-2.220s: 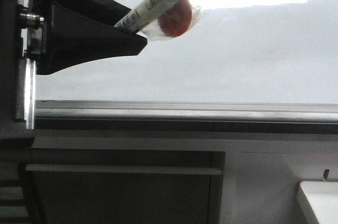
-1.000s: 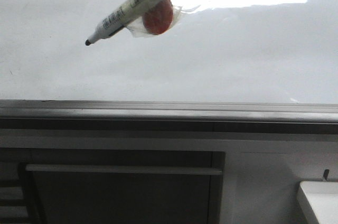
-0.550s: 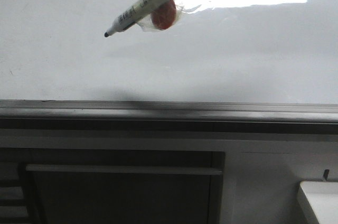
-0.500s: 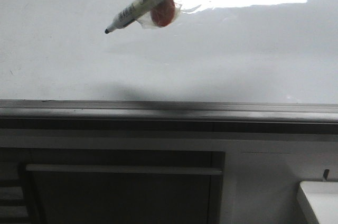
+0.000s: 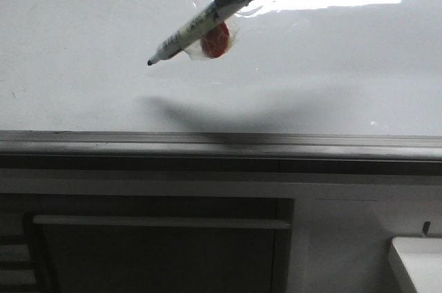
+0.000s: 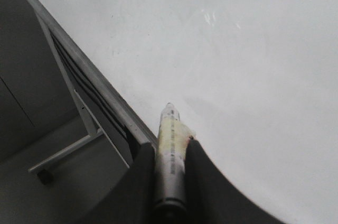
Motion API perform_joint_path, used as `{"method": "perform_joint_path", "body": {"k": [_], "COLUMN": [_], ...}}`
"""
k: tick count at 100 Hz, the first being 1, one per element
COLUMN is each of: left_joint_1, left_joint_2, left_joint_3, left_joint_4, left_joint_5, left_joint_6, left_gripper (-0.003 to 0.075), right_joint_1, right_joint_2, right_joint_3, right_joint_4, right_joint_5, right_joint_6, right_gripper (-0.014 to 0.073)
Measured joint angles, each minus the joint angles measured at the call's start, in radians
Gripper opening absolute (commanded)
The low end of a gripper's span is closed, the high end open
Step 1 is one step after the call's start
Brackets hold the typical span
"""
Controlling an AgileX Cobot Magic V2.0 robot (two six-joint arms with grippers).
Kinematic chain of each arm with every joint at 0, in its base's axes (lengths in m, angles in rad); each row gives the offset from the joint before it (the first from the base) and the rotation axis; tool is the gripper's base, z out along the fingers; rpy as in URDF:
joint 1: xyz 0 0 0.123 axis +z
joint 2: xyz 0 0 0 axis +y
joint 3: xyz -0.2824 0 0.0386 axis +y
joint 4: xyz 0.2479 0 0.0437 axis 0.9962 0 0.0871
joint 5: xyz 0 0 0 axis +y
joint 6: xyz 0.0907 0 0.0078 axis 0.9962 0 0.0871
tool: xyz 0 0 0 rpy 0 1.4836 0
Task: Write number 0 on whiteboard
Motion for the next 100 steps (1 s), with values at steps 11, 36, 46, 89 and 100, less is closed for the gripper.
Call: {"method": "perform_joint_path", "body": {"k": [11, 36, 46, 89, 100], "left_joint_1": [0.0, 0.045, 0.098, 0.224, 0.224], "left_joint_2": [0.0, 0.0, 0.0, 0.0, 0.0], "left_joint_3": [0.0, 0.0, 0.0, 0.0, 0.0], "left_joint_4": [-0.006, -0.014, -0.035, -0.1, -0.101], "left_joint_5": [0.0, 0.006, 0.006, 0.006, 0.006], "left_joint_6": [0.0, 0.0, 0.0, 0.0, 0.0], "left_gripper": [-0.002, -0.002, -0.002, -0.002, -0.002], "right_joint_1": [0.0, 0.0, 0.0, -0.053, -0.074], "right_joint_2": [0.002, 0.002, 0.002, 0.114, 0.135], "right_joint_3": [0.0, 0.0, 0.0, -0.099, -0.136], "right_joint_4": [0.003, 0.008, 0.008, 0.01, 0.01], "right_joint_5": [-0.011, -0.039, -0.049, -0.019, 0.021], "right_joint_6": [0.0, 0.004, 0.004, 0.004, 0.004], "right_gripper": [-0.0067, -0.0067, -0.0067, -0.0067, -0.0067]}}
